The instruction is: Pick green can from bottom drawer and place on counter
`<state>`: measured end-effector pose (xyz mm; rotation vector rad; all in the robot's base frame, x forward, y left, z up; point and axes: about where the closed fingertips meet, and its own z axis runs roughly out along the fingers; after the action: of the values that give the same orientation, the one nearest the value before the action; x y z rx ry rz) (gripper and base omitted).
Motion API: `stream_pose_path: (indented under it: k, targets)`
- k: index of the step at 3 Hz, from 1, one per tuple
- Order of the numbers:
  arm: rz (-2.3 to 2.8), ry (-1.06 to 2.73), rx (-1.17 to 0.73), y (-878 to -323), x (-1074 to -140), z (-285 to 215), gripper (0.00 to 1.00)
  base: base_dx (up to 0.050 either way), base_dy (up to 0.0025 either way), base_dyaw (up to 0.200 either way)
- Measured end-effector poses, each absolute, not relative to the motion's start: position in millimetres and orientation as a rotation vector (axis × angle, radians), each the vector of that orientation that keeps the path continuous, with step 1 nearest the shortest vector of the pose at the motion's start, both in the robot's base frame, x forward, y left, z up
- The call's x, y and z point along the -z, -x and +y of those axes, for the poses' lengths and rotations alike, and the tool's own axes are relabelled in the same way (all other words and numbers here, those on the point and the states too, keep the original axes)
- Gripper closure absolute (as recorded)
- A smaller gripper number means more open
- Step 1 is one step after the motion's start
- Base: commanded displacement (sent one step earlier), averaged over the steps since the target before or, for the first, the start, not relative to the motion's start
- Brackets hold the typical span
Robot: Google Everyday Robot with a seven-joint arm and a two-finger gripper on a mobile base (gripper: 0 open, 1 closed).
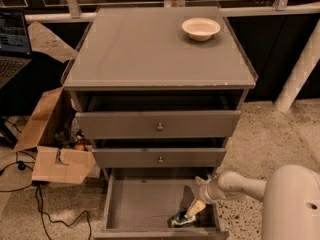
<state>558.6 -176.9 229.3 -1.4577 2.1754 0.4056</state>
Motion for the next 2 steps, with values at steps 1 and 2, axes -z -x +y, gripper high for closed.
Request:
stream_pose_path:
  k: [1, 2]
  targets:
    - [2.101, 1.501, -0.452, -558, -230, -170, 0.0, 0.0, 0.0, 0.0]
    - [1.971, 1.621, -0.55, -560, -223, -157, 0.0, 0.0, 0.0, 0.0]
